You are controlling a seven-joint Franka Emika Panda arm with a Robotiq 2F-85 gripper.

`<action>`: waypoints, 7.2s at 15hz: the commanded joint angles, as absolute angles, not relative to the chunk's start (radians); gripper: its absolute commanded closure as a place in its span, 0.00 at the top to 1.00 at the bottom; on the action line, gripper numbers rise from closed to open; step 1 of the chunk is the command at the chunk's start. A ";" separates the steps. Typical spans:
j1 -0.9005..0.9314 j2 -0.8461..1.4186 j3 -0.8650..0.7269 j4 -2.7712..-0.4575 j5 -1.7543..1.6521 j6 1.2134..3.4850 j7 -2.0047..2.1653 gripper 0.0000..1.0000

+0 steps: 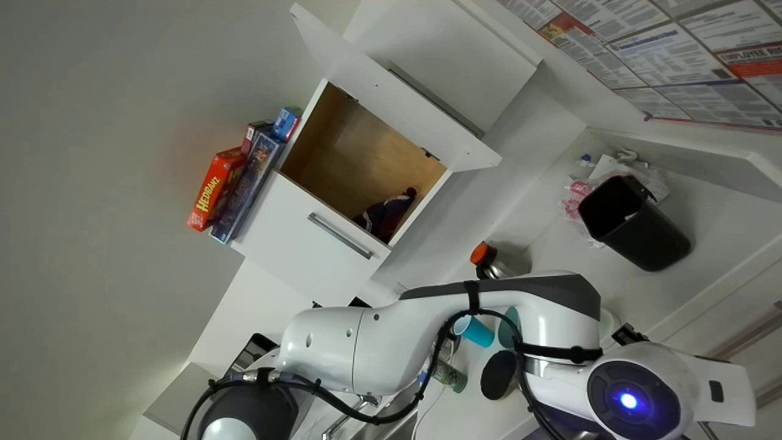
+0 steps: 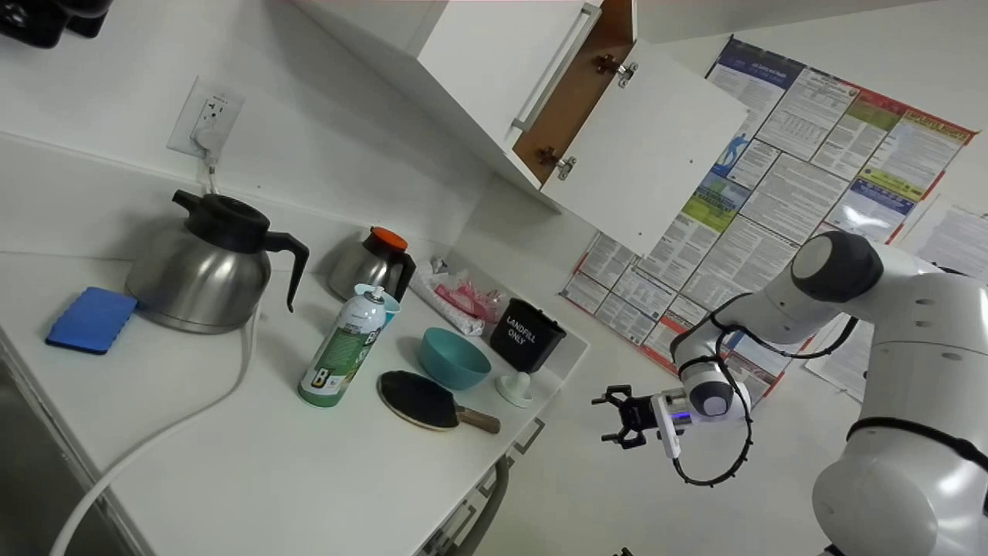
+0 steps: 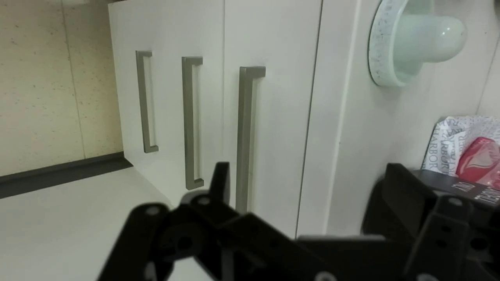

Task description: Open the top first drawer

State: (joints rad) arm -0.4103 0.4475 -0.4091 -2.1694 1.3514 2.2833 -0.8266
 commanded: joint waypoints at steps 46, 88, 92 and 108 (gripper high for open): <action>-0.680 1.190 -0.233 -1.650 1.995 1.739 -1.201 1.00; -0.925 1.384 -0.434 -1.523 1.870 1.441 -1.161 0.04; -0.992 1.394 -0.430 -1.497 1.842 1.472 -1.147 0.04; -1.003 1.174 -0.500 -1.721 1.638 1.553 -1.236 1.00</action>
